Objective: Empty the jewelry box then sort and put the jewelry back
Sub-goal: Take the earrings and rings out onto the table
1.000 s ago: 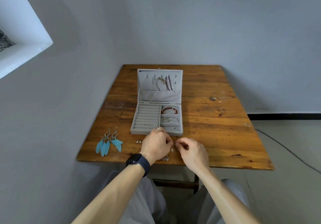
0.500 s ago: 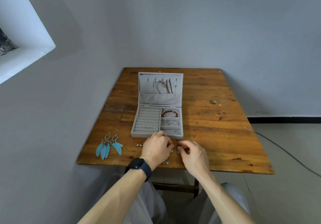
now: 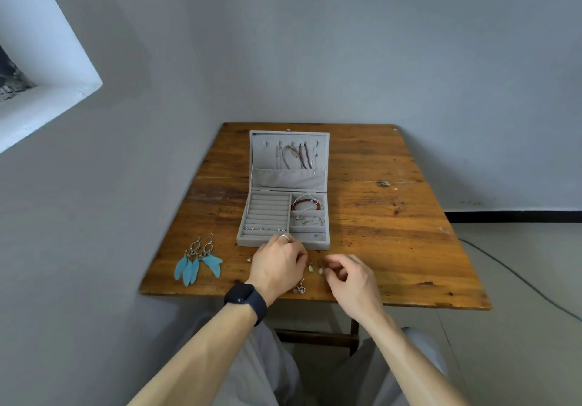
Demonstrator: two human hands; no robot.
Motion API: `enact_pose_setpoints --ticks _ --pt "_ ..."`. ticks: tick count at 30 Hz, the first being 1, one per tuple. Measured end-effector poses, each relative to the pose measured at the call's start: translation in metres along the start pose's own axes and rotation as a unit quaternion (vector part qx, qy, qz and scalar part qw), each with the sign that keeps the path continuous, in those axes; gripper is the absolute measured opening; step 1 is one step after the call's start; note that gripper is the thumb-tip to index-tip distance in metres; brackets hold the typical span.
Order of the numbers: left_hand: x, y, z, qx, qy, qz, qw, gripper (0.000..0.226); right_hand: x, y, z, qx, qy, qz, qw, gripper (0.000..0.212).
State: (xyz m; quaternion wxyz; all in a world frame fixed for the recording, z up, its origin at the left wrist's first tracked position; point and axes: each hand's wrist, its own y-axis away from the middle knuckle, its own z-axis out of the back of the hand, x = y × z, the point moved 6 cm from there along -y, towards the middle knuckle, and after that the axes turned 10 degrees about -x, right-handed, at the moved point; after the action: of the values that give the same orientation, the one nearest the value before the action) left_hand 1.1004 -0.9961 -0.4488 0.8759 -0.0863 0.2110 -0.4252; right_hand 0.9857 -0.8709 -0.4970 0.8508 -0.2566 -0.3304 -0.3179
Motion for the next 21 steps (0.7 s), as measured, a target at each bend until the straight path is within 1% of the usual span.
enact_pose_setpoints --ticks 4,9,16,21 --pt "0.012 0.003 0.015 -0.016 0.011 0.003 1.0 0.023 0.002 0.001 0.003 0.007 -0.004 0.0 1.0 0.027" --pt "0.04 0.008 0.031 -0.028 0.003 0.028 0.999 0.023 0.011 0.002 0.009 0.017 -0.019 0.003 1.0 0.025" --pt "0.083 0.004 0.043 -0.044 -0.003 0.073 0.996 0.027 0.048 -0.012 0.014 0.013 -0.039 0.065 0.997 0.018" --pt "0.092 -0.013 0.042 -0.027 -0.016 0.083 0.996 0.029 0.078 -0.042 0.005 0.016 -0.001 0.113 0.994 0.017"
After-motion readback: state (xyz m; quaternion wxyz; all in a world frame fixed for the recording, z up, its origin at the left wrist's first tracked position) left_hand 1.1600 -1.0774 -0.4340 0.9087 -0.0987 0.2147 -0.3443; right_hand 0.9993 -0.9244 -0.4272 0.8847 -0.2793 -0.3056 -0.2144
